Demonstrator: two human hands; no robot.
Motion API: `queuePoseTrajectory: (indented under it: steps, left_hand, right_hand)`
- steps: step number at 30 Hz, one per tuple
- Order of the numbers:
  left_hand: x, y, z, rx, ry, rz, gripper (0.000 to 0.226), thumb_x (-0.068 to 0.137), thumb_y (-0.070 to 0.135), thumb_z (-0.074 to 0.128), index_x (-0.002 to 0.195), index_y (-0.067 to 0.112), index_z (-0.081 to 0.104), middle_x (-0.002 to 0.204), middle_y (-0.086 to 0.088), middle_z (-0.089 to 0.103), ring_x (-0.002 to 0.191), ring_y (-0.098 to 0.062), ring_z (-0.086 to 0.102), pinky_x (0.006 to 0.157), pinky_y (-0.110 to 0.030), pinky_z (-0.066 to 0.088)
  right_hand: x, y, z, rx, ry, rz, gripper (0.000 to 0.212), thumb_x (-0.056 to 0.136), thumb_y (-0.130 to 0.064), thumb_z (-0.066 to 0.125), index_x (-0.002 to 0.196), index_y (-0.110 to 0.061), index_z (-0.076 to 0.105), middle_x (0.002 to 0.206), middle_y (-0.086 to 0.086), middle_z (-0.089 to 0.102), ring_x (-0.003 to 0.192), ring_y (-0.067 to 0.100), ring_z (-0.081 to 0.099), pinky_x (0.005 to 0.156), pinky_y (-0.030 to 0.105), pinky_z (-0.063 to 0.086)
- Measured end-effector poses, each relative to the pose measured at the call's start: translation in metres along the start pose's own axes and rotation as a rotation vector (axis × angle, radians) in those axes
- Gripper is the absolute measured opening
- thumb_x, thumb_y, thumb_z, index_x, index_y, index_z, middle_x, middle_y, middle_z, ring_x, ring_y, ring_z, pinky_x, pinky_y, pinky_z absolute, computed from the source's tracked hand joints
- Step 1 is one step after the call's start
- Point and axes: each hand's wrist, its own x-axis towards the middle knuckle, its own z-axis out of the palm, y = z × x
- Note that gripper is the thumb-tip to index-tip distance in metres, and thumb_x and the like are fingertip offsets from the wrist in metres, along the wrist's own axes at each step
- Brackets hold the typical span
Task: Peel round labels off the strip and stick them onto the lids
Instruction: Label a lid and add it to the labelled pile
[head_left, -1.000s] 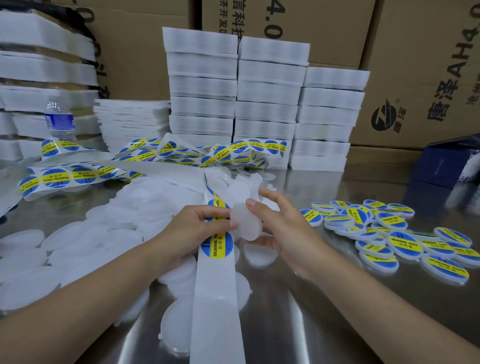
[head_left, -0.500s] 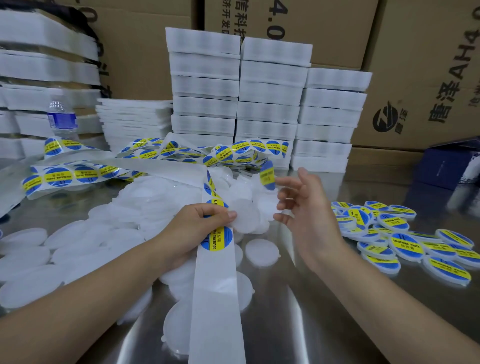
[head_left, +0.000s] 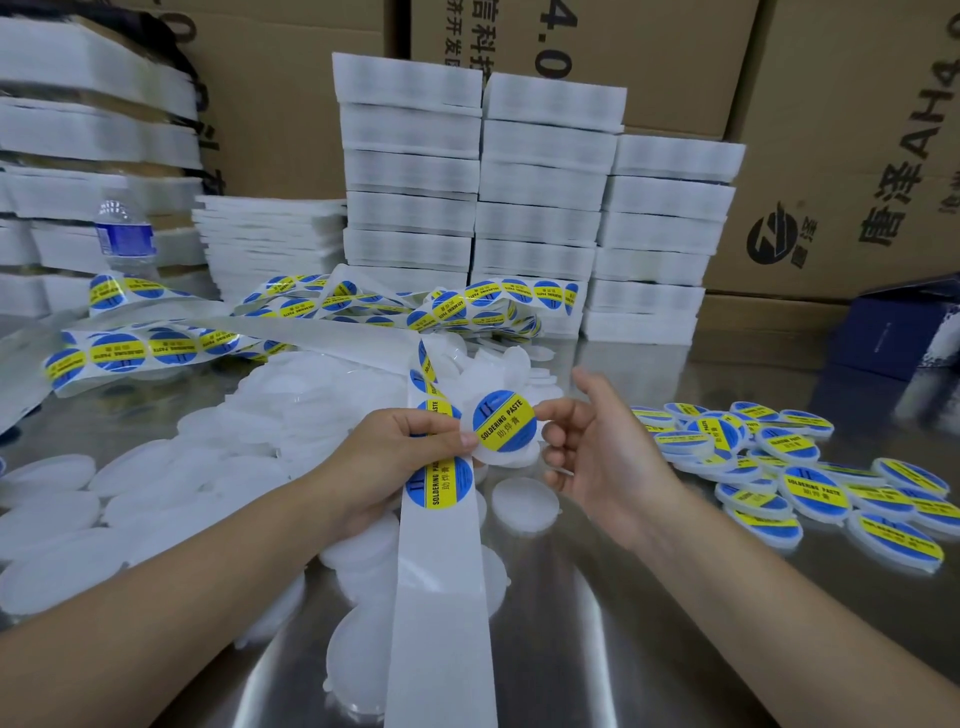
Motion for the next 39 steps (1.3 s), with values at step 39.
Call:
queuePoseTrajectory:
  steps: [39]
  left_hand:
    - [0.0017,-0.0022,-0.0032,0.054,-0.056,0.020,0.020,0.060,0.028,0.074,0.072,0.013,0.078,0.080,-0.006,0.075,0.063,-0.009,0.068,0.057,-0.017,0.052]
  right_hand:
    - [-0.0008,0.0028,0.0015,-0.316,0.127,-0.163,0.051,0.096,-0.036,0.040,0.060,-0.024,0.075,0.049,-0.007,0.041,0.043,0.009,0.033,0.047,0.022,0.032]
